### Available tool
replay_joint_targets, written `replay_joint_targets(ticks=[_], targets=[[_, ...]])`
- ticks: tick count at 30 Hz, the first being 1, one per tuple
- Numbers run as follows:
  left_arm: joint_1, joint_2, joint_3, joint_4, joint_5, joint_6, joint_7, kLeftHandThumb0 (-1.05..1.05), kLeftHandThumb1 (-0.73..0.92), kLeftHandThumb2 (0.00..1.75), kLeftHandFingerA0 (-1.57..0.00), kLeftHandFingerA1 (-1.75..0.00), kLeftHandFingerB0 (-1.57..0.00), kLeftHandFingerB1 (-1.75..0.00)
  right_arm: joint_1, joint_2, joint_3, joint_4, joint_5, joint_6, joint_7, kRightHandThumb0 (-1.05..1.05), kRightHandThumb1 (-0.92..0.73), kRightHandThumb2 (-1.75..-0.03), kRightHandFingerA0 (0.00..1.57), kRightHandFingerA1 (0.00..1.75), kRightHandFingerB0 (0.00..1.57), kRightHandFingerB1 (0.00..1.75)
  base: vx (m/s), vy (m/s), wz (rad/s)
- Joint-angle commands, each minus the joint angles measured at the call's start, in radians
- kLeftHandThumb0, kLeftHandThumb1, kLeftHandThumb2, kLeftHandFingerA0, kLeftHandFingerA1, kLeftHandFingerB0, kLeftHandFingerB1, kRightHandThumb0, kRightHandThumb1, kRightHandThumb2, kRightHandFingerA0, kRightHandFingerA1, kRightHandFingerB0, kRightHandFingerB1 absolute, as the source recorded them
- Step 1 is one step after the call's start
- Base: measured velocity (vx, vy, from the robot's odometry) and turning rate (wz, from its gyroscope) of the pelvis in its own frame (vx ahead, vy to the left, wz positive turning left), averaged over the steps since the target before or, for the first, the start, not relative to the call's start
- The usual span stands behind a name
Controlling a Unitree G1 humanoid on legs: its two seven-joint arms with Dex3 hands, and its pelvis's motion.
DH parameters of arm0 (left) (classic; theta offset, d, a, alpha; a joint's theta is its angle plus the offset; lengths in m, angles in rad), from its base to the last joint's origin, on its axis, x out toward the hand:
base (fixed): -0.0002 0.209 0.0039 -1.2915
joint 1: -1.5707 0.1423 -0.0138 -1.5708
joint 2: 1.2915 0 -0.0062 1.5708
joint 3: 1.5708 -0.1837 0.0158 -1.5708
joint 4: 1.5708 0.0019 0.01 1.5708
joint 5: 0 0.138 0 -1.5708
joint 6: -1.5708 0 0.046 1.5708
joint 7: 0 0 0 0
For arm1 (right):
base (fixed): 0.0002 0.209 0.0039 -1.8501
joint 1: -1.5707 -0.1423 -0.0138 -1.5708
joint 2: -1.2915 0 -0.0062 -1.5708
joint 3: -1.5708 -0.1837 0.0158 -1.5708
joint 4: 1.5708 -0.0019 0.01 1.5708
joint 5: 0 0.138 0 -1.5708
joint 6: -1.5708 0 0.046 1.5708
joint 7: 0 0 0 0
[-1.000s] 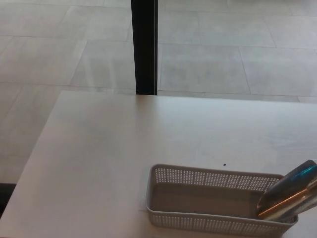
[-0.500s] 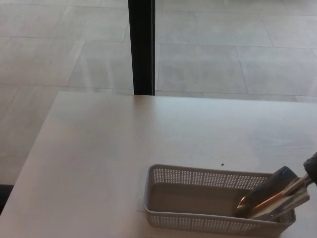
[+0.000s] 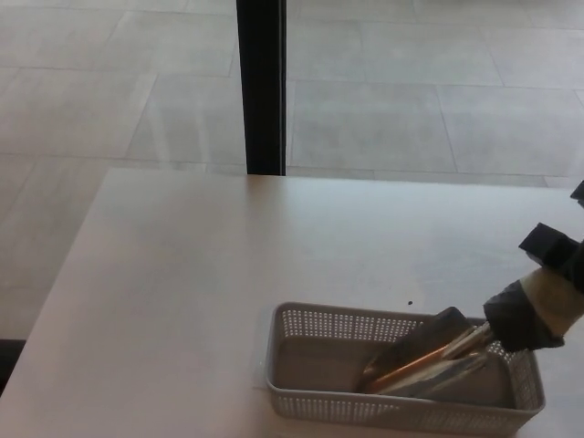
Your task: A garden tool is kept on the righthand side and a container is kept on the lefthand side on a desk infront of the robot. the robot uses its right hand to pick up the garden tool and makes a scooping motion inside the container
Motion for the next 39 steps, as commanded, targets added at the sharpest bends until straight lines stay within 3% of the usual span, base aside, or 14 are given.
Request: replay_joint_targets(ticks=[1,4,11,17,20,24,25,26,28,29,30,35,38,39], targets=[[0.029,0.008,0.000,-0.001,0.002,-0.035,-0.011,-1.05,-0.29,1.37,-1.30,-0.85,-1.17,-0.81,0.141,0.240,0.058,-0.186,-0.057,0.345,0.643,-0.41,-0.73,-0.68,0.86,1.69,0.85,0.85,0.00,0.000,0.00],[0.020,0.009,-0.004,0.011,0.008,-0.034,-0.007,-1.05,-0.27,1.35,-1.33,-0.82,-1.17,-0.80,0.136,0.316,0.079,-0.182,-0.053,0.385,0.702,-0.40,-0.76,-0.70,0.86,1.65,0.77,0.65,0.00,0.000,0.00],[0.029,-0.007,0.004,0.005,-0.003,-0.025,0.001,-1.04,-0.23,1.49,-1.38,-0.85,-1.28,-0.85,0.176,0.463,0.099,-0.172,-0.030,0.445,0.679,-0.36,-0.70,-0.70,0.87,1.57,0.70,0.63,0.00,0.000,0.00],[0.037,-0.007,-0.008,0.003,0.012,-0.043,0.005,-1.04,-0.29,1.40,-1.28,-0.84,-1.19,-0.81,0.191,0.476,0.031,-0.145,0.035,0.472,0.646,-0.35,-0.66,-0.77,0.87,1.62,0.82,0.78,0.00,0.000,0.00],[0.043,0.002,-0.003,-0.001,0.007,-0.034,-0.003,-1.05,-0.18,1.46,-1.46,-0.72,-1.31,-0.79,0.209,0.458,-0.047,-0.129,0.107,0.446,0.541,-0.30,-0.59,-0.84,0.87,1.73,0.76,1.12,0.00,0.000,0.00],[0.039,0.003,0.005,0.007,0.000,-0.028,0.002,-0.65,-0.28,1.20,-1.42,-0.82,-1.30,-0.83,0.226,0.449,-0.133,-0.128,0.164,0.410,0.484,-0.30,-0.57,-0.89,0.85,1.75,0.85,1.09,0.00,0.000,0.00],[0.039,0.006,-0.004,0.011,0.010,-0.036,0.002,-0.93,-0.27,1.33,-1.40,-0.76,-1.23,-0.84,0.233,0.454,-0.166,-0.127,0.189,0.393,0.451,-0.30,-0.53,-0.95,0.88,1.75,0.86,1.08,0.00,0.000,0.00],[0.037,0.006,-0.001,0.011,0.007,-0.032,0.004,-0.87,-0.28,1.31,-1.39,-0.80,-1.21,-0.87,0.237,0.457,-0.194,-0.134,0.212,0.397,0.455,-0.30,-0.54,-0.92,0.89,1.75,0.85,1.10,0.00,0.000,0.00],[0.035,0.004,-0.004,0.015,0.011,-0.031,0.010,-1.05,-0.22,1.47,-1.40,-0.81,-1.29,-0.81,0.246,0.479,-0.254,-0.137,0.259,0.402,0.436,-0.27,-0.55,-0.81,0.88,1.75,0.74,1.46,0.00,0.000,0.00],[0.037,0.003,-0.005,0.017,0.012,-0.033,0.008,-1.05,-0.22,1.45,-1.36,-0.85,-1.34,-0.74,0.256,0.495,-0.298,-0.141,0.295,0.400,0.406,-0.25,-0.53,-0.89,1.11,1.73,0.70,1.42,0.00,0.000,0.00],[0.041,0.003,-0.005,0.019,0.011,-0.037,-0.003,-1.05,-0.18,1.32,-1.33,-0.94,-1.30,-0.84,0.261,0.511,-0.333,-0.141,0.323,0.394,0.379,-0.25,-0.50,-1.01,0.89,1.75,0.76,1.51,0.00,0.000,0.00],[0.042,0.001,-0.008,0.023,0.014,-0.034,-0.001,-1.05,-0.20,1.29,-1.27,-0.80,-1.24,-0.73,0.250,0.538,-0.427,-0.175,0.394,0.369,0.359,-0.22,-0.51,-1.05,0.91,1.75,0.83,1.31,0.00,0.000,0.00],[0.055,-0.003,-0.013,0.001,0.017,-0.045,0.004,-1.05,-0.18,1.30,-1.22,-0.93,-1.27,-0.77,0.234,0.547,-0.470,-0.188,0.437,0.341,0.348,-0.24,-0.53,-1.05,0.95,1.75,0.90,1.15,0.00,0.000,0.00],[0.061,0.001,-0.017,-0.005,0.021,-0.048,0.000,-1.05,-0.12,1.27,-1.11,-1.15,-1.26,-0.86,0.212,0.565,-0.497,-0.201,0.476,0.346,0.351,-0.26,-0.53,-1.06,0.93,1.75,0.84,1.32,0.00,0.000,0.00]])
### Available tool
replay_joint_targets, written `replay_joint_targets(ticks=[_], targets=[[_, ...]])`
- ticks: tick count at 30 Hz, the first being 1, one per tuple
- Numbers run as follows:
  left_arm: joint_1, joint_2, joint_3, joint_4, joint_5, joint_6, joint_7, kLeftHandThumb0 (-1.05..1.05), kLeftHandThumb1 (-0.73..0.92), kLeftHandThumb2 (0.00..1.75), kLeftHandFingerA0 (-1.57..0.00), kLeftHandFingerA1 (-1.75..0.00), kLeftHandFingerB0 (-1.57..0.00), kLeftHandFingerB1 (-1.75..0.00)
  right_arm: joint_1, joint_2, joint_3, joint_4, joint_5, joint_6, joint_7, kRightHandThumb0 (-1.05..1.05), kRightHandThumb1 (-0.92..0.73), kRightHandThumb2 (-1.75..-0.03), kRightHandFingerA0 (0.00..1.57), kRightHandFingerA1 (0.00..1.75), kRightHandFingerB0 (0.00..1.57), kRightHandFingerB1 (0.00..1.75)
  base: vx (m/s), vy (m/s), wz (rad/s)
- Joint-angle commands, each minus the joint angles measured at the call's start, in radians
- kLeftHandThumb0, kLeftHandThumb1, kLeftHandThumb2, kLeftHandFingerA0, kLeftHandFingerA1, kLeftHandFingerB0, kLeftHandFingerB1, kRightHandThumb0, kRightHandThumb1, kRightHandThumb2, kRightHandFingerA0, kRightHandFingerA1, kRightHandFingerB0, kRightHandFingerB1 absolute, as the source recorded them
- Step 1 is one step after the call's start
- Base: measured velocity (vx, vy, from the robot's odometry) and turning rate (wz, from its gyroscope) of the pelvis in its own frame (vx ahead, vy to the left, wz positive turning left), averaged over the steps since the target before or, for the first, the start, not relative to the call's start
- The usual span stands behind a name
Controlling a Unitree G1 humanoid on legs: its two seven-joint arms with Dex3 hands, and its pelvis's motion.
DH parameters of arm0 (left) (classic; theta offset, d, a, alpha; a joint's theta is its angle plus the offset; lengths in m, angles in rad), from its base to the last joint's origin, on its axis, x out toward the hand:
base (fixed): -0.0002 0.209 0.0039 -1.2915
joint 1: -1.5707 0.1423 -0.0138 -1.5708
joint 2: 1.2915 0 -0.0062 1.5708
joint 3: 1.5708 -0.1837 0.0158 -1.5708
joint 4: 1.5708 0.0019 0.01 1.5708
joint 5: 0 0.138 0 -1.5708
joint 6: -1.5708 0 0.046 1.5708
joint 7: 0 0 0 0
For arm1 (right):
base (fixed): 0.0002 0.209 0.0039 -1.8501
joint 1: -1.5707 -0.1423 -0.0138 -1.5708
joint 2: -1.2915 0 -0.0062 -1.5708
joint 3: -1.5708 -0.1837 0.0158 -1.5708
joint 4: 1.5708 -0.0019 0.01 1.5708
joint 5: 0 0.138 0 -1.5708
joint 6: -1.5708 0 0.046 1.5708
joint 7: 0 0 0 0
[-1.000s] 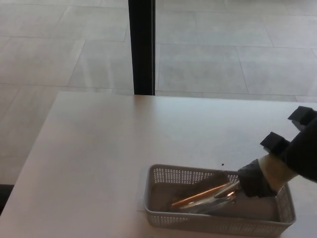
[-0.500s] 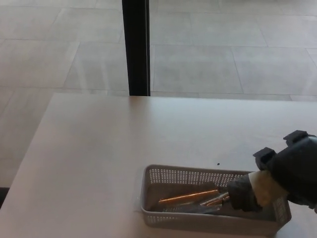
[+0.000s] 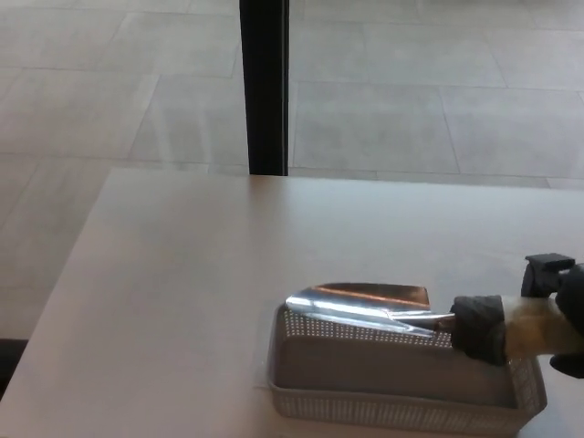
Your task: A garden tool is kept on the righthand side and a container is kept on the lefthand side on a desk infront of the robot. the robot uses its right hand to pick up the garden tool and makes a scooping motion inside the container
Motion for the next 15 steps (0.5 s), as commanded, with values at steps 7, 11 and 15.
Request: replay_joint_targets(ticks=[7,11,15], targets=[[0.027,0.022,-0.013,0.004,0.017,-0.045,0.003,-1.05,-0.14,1.28,-1.20,-1.07,-1.23,-0.88,-0.110,0.132,-0.303,-0.077,0.507,0.012,-0.015,-0.16,-0.44,-1.18,0.89,1.75,0.77,1.47,0.00,0.000,0.00],[0.026,0.025,-0.012,0.008,0.016,-0.036,0.004,-1.05,-0.21,1.33,-1.17,-0.94,-1.11,-0.81,-0.190,0.104,-0.330,-0.051,0.503,0.030,-0.004,-0.22,-0.46,-1.22,0.92,1.75,0.77,1.55,0.00,0.000,0.00],[0.028,0.031,-0.015,0.009,0.021,-0.034,0.007,-1.04,-0.16,1.30,-1.20,-1.04,-1.09,-1.02,-0.244,0.068,-0.339,-0.034,0.495,0.055,0.038,-0.23,-0.47,-1.19,0.92,1.75,0.75,1.59,0.00,0.000,0.00]])
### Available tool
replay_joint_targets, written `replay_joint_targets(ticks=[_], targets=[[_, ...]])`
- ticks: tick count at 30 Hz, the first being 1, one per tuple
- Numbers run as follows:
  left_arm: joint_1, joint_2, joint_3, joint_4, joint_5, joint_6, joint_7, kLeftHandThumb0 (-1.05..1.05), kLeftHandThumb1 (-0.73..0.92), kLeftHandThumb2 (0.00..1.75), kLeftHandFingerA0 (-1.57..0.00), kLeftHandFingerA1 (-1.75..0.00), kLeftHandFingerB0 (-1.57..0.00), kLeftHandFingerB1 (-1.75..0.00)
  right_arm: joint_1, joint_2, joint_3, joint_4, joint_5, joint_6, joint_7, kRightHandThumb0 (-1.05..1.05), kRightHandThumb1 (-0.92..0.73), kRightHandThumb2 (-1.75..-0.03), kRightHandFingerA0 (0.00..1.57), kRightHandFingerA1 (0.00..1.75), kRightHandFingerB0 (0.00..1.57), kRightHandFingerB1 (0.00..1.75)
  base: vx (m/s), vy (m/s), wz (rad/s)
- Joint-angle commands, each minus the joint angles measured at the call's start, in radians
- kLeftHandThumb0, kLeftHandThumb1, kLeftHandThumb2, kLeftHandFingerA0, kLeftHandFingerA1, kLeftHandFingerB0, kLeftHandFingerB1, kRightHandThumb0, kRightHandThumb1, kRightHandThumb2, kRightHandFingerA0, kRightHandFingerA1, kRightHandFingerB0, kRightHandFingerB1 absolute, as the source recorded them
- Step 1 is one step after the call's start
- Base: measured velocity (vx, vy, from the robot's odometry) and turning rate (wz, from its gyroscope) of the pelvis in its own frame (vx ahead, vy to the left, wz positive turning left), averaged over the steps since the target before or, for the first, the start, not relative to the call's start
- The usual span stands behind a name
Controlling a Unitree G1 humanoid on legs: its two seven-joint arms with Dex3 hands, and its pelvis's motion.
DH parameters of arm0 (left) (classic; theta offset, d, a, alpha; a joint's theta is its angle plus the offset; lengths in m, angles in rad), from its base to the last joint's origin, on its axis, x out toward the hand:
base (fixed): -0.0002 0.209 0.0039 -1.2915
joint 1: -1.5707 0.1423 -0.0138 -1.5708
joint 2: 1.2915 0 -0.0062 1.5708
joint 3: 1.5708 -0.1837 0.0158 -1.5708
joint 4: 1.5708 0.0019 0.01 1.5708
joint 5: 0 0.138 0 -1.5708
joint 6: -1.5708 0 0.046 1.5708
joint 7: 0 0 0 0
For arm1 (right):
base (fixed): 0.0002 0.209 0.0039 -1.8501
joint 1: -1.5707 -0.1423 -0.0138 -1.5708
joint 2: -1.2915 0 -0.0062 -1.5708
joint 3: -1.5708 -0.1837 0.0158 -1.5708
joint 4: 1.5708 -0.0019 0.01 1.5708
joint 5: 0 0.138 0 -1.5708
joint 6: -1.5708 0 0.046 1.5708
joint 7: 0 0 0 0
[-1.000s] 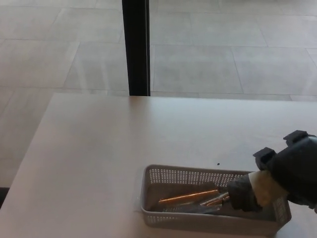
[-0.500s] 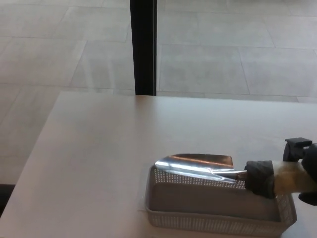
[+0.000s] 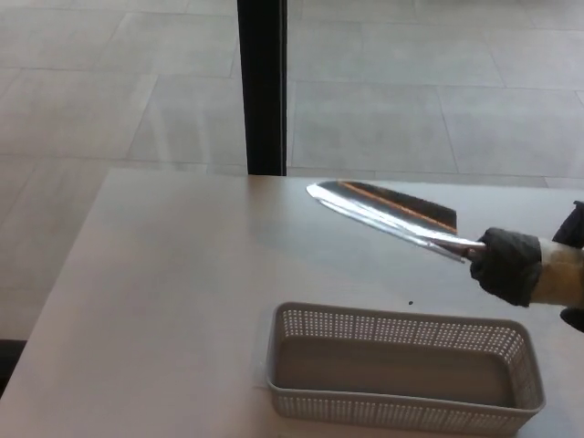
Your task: A garden tool is kept on the righthand side and a container is kept on the lefthand side on a desk infront of the robot. the robot uses its right hand to pick up the garden tool and makes a scooping motion inside the container
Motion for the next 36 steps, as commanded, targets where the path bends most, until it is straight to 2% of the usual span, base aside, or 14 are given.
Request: replay_joint_targets(ticks=[1,2,5,6,13,14,20,21,22,23,28,29,33,36], targets=[[0.016,0.030,-0.008,0.009,0.018,-0.028,0.009,-1.02,-0.20,1.32,-1.22,-1.04,-1.10,-1.02,-0.185,-0.025,-0.158,0.012,0.297,0.050,0.033,-0.32,-0.48,-1.14,1.20,1.38,0.97,1.25,0.00,0.000,0.00],[0.018,0.032,-0.003,0.005,0.011,-0.033,-0.001,-1.02,-0.26,1.34,-1.21,-0.90,-1.15,-0.82,-0.199,-0.038,-0.158,0.029,0.290,0.054,0.043,-0.32,-0.48,-1.14,1.20,1.38,0.97,1.24,0.00,0.000,0.00],[0.021,0.032,-0.008,0.003,0.016,-0.038,-0.001,-1.01,-0.21,1.33,-1.20,-1.05,-1.12,-0.98,-0.227,-0.085,-0.151,0.103,0.251,0.030,0.035,-0.31,-0.45,-1.13,1.22,1.38,1.00,1.22,0.00,0.000,0.00],[0.022,0.031,-0.006,0.001,0.015,-0.039,0.000,-1.00,-0.22,1.34,-1.21,-1.06,-1.12,-0.99,-0.229,-0.103,-0.144,0.134,0.232,0.016,0.027,-0.21,-0.45,-1.09,0.94,1.75,0.85,1.43,0.00,0.000,0.00],[0.022,0.040,-0.002,0.007,0.009,-0.032,0.009,-1.05,-0.23,1.29,-1.15,-1.11,-1.21,-0.92,-0.234,-0.278,0.050,0.411,0.039,-0.114,-0.107,-0.27,-0.53,-0.83,0.90,1.75,0.78,1.41,0.00,0.000,0.00],[0.020,0.043,-0.007,0.009,0.015,-0.023,0.014,-1.05,-0.18,1.32,-1.08,-1.22,-1.16,-0.98,-0.238,-0.291,0.066,0.455,0.036,-0.128,-0.132,-0.28,-0.55,-0.78,0.91,1.75,0.87,1.03,0.00,0.000,0.00],[0.029,0.044,-0.004,0.008,0.010,-0.030,0.011,-1.05,-0.26,1.24,-0.93,-1.23,-0.95,-1.07,-0.275,-0.365,0.208,0.699,-0.051,-0.104,-0.233,-0.30,-0.52,-0.92,0.91,1.75,0.79,1.35,0.00,0.000,0.00],[0.036,0.045,-0.013,-0.003,0.020,-0.042,0.009,-1.05,-0.12,1.26,-1.08,-1.18,-1.05,-1.06,-0.285,-0.375,0.231,0.734,-0.063,-0.088,-0.222,-0.30,-0.54,-0.92,0.89,1.75,0.73,1.48,0.00,0.000,0.00],[0.040,0.045,-0.014,-0.013,0.020,-0.045,0.009,-1.05,-0.17,1.31,-1.03,-1.26,-1.05,-1.08,-0.300,-0.375,0.256,0.770,-0.081,-0.036,-0.195,-0.35,-0.63,-0.82,1.07,1.75,0.70,1.37,0.00,0.000,0.00],[0.037,0.044,-0.008,-0.016,0.013,-0.037,0.008,-1.05,-0.19,1.29,-0.96,-1.28,-0.97,-1.13,-0.322,-0.368,0.289,0.818,-0.108,0.057,-0.150,-0.36,-0.71,-0.76,0.88,1.75,0.74,1.14,0.00,0.000,0.00],[0.035,0.040,-0.004,-0.007,0.007,-0.031,0.006,-1.03,-0.13,1.25,-0.99,-1.29,-0.99,-1.14,-0.398,-0.360,0.365,1.006,-0.096,0.168,-0.069,-0.38,-0.80,-0.70,0.82,1.56,0.76,0.74,0.00,0.000,0.00],[0.039,0.038,-0.003,-0.010,0.007,-0.035,0.008,-1.05,-0.19,1.27,-0.91,-1.27,-0.87,-1.08,-0.409,-0.354,0.374,1.058,-0.085,0.167,-0.085,-0.39,-0.77,-0.71,0.87,1.52,0.80,0.94,0.00,0.000,0.00],[0.040,0.034,0.007,-0.005,-0.005,-0.036,-0.010,-1.05,-0.13,1.22,-1.02,-1.27,-1.01,-1.08,-0.408,-0.342,0.408,1.130,-0.066,0.172,-0.095,-0.44,-0.84,-0.67,0.83,1.31,0.65,0.63,0.00,0.000,0.00],[0.039,0.033,0.005,-0.002,-0.001,-0.035,-0.005,-1.05,-0.26,1.25,-0.97,-1.29,-0.93,-1.07,-0.411,-0.327,0.421,1.154,-0.037,0.178,-0.097,-0.43,-0.77,-0.66,0.87,1.37,0.72,0.78,0.00,0.000,0.00]])
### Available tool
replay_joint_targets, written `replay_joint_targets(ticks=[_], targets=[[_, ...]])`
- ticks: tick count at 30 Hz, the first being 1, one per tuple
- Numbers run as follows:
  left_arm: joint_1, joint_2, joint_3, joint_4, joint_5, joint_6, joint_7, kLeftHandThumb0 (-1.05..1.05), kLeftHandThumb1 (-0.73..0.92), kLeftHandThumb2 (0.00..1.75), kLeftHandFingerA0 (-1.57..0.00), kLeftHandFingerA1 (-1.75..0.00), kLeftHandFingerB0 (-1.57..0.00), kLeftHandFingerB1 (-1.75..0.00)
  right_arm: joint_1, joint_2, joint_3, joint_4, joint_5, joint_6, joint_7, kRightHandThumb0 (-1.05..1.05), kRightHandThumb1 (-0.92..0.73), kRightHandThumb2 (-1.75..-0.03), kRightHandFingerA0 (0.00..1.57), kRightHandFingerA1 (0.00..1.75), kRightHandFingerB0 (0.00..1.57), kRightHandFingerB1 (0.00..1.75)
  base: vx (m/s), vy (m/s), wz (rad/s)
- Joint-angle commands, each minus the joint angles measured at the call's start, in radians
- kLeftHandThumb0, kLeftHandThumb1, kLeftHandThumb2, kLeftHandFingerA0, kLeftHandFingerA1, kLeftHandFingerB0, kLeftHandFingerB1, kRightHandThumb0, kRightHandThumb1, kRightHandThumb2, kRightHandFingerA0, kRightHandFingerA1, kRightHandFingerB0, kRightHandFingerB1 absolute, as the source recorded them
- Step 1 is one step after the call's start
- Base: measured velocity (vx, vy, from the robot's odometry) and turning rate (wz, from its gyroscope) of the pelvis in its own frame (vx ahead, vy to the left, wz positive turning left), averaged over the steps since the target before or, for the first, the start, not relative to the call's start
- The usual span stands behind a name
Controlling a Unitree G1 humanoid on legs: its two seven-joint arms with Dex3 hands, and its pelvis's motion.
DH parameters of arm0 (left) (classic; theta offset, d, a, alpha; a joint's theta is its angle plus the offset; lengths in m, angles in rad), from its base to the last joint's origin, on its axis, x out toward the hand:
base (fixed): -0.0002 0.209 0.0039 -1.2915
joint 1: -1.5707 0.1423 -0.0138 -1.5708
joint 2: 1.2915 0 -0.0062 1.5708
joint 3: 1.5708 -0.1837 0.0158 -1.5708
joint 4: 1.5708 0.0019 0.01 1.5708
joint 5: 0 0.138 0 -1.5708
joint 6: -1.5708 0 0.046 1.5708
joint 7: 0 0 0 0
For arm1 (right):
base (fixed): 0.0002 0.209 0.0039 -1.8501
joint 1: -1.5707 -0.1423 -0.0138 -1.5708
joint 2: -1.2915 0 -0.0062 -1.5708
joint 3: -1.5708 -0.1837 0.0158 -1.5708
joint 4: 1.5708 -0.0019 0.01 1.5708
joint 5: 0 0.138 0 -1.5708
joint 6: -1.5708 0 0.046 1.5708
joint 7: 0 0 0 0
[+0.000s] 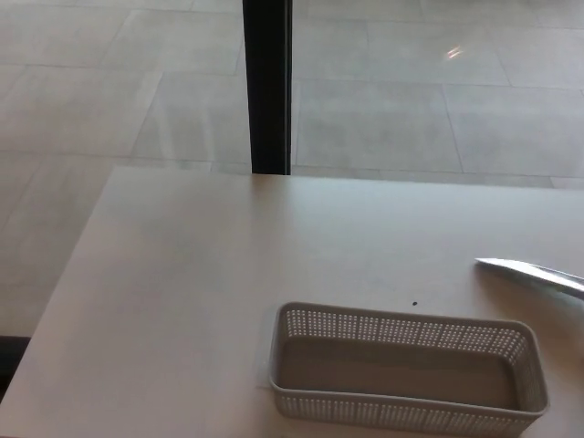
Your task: A garden tool is kept on the righthand side and a container is kept on the lefthand side on a desk infront of the robot. the robot uses its right hand to pick up the garden tool and makes a scooping motion inside the container
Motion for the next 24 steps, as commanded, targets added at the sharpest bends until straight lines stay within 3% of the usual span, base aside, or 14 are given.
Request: replay_joint_targets(ticks=[1,7,8,11,13,14,15,17,18,19,20,22,23,24], targets=[[0.014,0.009,0.005,0.001,-0.001,-0.029,-0.007,-1.05,-0.26,1.25,-0.97,-1.29,-0.93,-1.07,-0.033,-0.001,0.040,0.095,0.010,0.100,-0.006,-0.43,-0.77,-0.66,0.87,1.37,0.72,0.78,0.00,0.000,0.00],[0.020,0.013,-0.008,0.004,0.012,-0.041,-0.011,-1.05,-0.09,1.19,-0.95,-1.28,-0.98,-1.09,-0.019,0.024,0.058,0.087,0.055,0.082,0.013,-0.44,-0.78,-0.64,0.82,1.20,0.62,0.59,0.00,0.000,0.00],[0.016,0.018,-0.010,0.007,0.014,-0.034,-0.011,-0.20,-0.19,0.78,-1.07,-1.08,-1.03,-1.03,-0.005,0.031,0.055,0.044,0.068,0.073,0.033,-0.43,-0.76,-0.65,0.79,1.24,0.57,0.56,0.00,0.000,0.00],[0.010,0.019,-0.010,0.014,0.012,-0.033,-0.008,-0.20,-0.20,0.78,-1.05,-1.07,-1.03,-1.03,0.023,0.025,0.056,-0.031,0.093,0.044,0.071,-0.42,-0.75,-0.66,0.73,1.10,0.57,0.56,0.00,0.000,0.00],[0.007,0.018,-0.008,0.014,0.010,-0.028,-0.008,-0.20,-0.20,0.78,-1.05,-1.07,-1.03,-1.03,0.048,0.018,0.051,-0.099,0.112,0.027,0.102,-0.42,-0.75,-0.66,0.73,1.10,0.57,0.56,0.00,0.000,0.00],[0.008,0.017,-0.011,0.012,0.013,-0.031,-0.003,-1.05,-0.14,1.23,-0.89,-1.32,-0.90,-1.09,0.064,0.014,0.051,-0.144,0.116,0.031,0.121,-0.43,-0.74,-0.64,0.73,1.07,0.58,0.50,0.00,0.000,0.00],[0.011,0.018,-0.008,0.006,0.007,-0.035,-0.017,-0.20,-0.20,0.78,-1.07,-1.08,-1.04,-1.04,0.091,0.007,0.037,-0.222,0.139,0.027,0.156,-0.50,-0.72,-0.61,0.71,0.96,0.56,0.44,0.00,0.000,0.00],[0.016,0.017,-0.010,0.001,0.010,-0.040,-0.016,-0.20,-0.19,0.78,-1.06,-1.08,-1.04,-1.04,0.104,-0.001,0.041,-0.263,0.140,0.037,0.186,-0.54,-0.71,-0.61,0.69,0.90,0.49,0.41,0.00,0.000,0.00],[0.011,0.019,-0.012,0.006,0.014,-0.026,0.001,-0.20,-0.18,0.79,-1.07,-1.08,-1.04,-1.04,0.118,-0.020,0.056,-0.326,0.128,0.055,0.246,-0.66,-0.71,-0.62,0.50,0.81,0.30,0.32,0.00,0.000,0.00],[0.010,0.020,-0.013,0.009,0.015,-0.029,-0.004,-0.20,-0.17,0.80,-1.06,-1.07,-1.03,-1.03,0.120,-0.030,0.065,-0.350,0.120,0.074,0.288,-0.72,-0.57,-0.91,0.25,0.61,0.14,0.42,0.00,0.000,0.00],[0.009,0.019,-0.013,0.011,0.015,-0.028,-0.002,-0.20,-0.17,0.80,-1.06,-1.07,-1.02,-1.03,0.123,-0.034,0.065,-0.359,0.120,0.078,0.297,-0.38,-0.40,-1.00,0.04,0.54,0.00,0.48,0.00,0.000,0.00],[0.007,0.019,-0.012,0.013,0.014,-0.026,0.000,-0.20,-0.17,0.80,-1.06,-1.07,-1.02,-1.03,0.129,-0.040,0.064,-0.374,0.119,0.084,0.312,-0.38,-0.40,-1.00,0.04,0.54,0.00,0.48,0.00,0.000,0.00],[0.009,0.019,-0.013,0.011,0.015,-0.030,-0.003,-1.02,-0.14,1.26,-0.90,-1.29,-0.93,-1.10,0.132,-0.045,0.064,-0.380,0.117,0.089,0.320,-0.81,-0.71,-0.62,0.00,0.17,0.08,0.26,0.00,0.000,0.00],[0.010,0.021,-0.017,0.007,0.019,-0.033,-0.004,-0.20,-0.21,0.78,-1.07,-1.08,-1.05,-1.04,0.141,-0.059,0.062,-0.386,0.112,0.085,0.316,-0.94,-0.58,-0.96,0.00,0.07,0.07,0.14,0.00,0.000,0.00]])
